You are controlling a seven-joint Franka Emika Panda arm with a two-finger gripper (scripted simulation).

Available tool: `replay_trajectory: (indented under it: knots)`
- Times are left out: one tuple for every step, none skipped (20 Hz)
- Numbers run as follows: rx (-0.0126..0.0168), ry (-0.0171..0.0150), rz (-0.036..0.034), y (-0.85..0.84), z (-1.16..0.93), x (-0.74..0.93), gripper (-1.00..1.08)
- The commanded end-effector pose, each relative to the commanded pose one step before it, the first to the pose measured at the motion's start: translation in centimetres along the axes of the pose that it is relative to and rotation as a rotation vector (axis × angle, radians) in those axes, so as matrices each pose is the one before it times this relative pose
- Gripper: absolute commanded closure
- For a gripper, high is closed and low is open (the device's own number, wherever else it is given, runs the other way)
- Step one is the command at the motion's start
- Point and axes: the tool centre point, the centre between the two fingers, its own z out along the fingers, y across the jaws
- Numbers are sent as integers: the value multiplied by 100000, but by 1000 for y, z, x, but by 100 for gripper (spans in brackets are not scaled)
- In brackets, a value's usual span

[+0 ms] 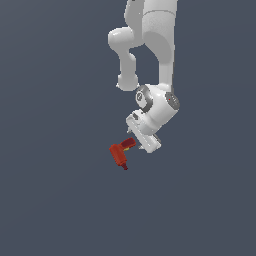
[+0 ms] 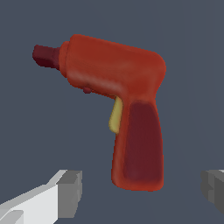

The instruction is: Pick up the object and move it to a goal position.

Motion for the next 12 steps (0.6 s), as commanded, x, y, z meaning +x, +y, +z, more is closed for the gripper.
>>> replay_trajectory:
  knots:
    - [-789, 1700, 3558, 72, 280, -345, -100]
    - [-247, 591, 1198, 28, 93, -123, -100]
    - [-219, 559, 1123, 28, 85, -113, -100]
    - [-193, 525, 1044, 27, 77, -104, -100]
    - [-170, 489, 966, 26, 70, -96, -100]
    - [-149, 453, 888, 25, 64, -88, -100]
    - [-129, 416, 812, 24, 57, -79, -100]
    - [-112, 379, 735, 22, 51, -70, -100]
    - [-95, 339, 655, 20, 45, -64, -100]
    - [-81, 302, 580, 19, 39, -55, -100]
    - [-67, 261, 501, 16, 33, -48, -100]
    - [-55, 223, 426, 14, 28, -40, -100]
